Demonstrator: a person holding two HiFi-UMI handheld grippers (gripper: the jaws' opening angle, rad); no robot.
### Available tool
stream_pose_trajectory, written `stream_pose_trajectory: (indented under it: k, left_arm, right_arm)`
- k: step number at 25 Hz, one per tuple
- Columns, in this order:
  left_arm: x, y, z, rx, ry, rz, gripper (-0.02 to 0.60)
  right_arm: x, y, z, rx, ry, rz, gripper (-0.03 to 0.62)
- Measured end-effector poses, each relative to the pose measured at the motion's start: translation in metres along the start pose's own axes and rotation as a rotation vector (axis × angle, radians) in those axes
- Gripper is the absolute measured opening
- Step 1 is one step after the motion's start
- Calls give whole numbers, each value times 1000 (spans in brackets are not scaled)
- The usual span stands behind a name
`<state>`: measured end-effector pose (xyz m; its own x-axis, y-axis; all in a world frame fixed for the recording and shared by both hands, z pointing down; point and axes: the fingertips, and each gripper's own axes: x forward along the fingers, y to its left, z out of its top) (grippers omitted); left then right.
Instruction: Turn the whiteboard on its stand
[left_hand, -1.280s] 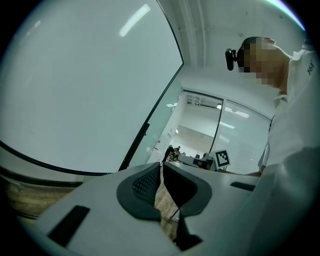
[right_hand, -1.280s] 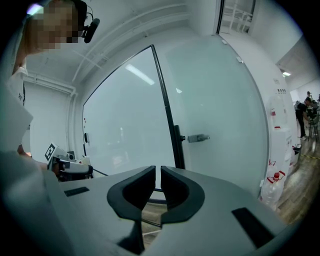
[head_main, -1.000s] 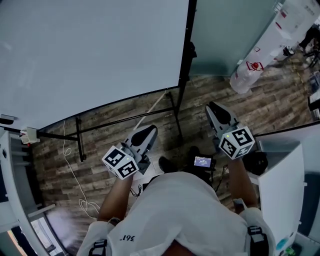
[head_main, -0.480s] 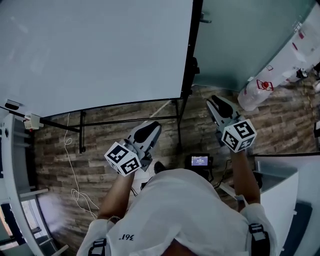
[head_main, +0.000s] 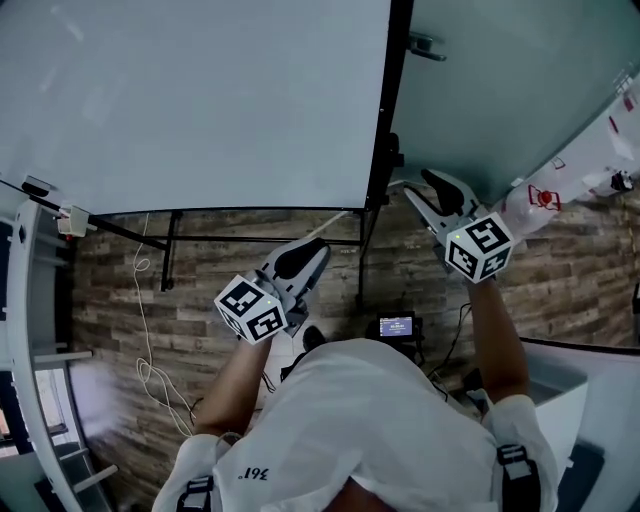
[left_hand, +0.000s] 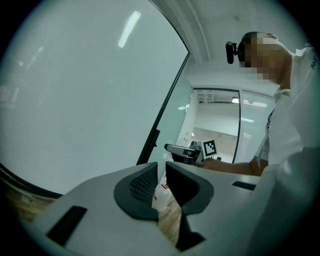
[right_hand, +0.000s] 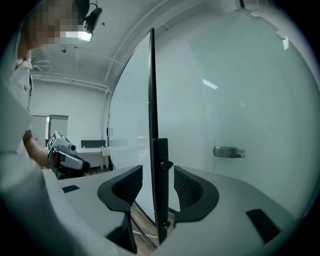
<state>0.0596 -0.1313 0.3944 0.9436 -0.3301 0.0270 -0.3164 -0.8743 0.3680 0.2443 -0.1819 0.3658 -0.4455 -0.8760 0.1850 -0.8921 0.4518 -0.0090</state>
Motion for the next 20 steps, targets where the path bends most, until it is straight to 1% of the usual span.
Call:
stream_pose_trajectory:
  k: [5,11,16,20]
  left_arm:
    - [3,2,-2,-6,-1,22,40]
    - [-1,5,-8,-6,8,32,41]
    - [-4,9,-9,-8,8,43,41]
    - [-7,11,-11,-10,11,46,41]
  right_arm:
    - [26,0,12,-66,13,97,244]
    - [51,0,31,-102,0,185,262]
    - [66,-4,31,-96,15,205,261]
    - [74,3,26,-130,45,230,259]
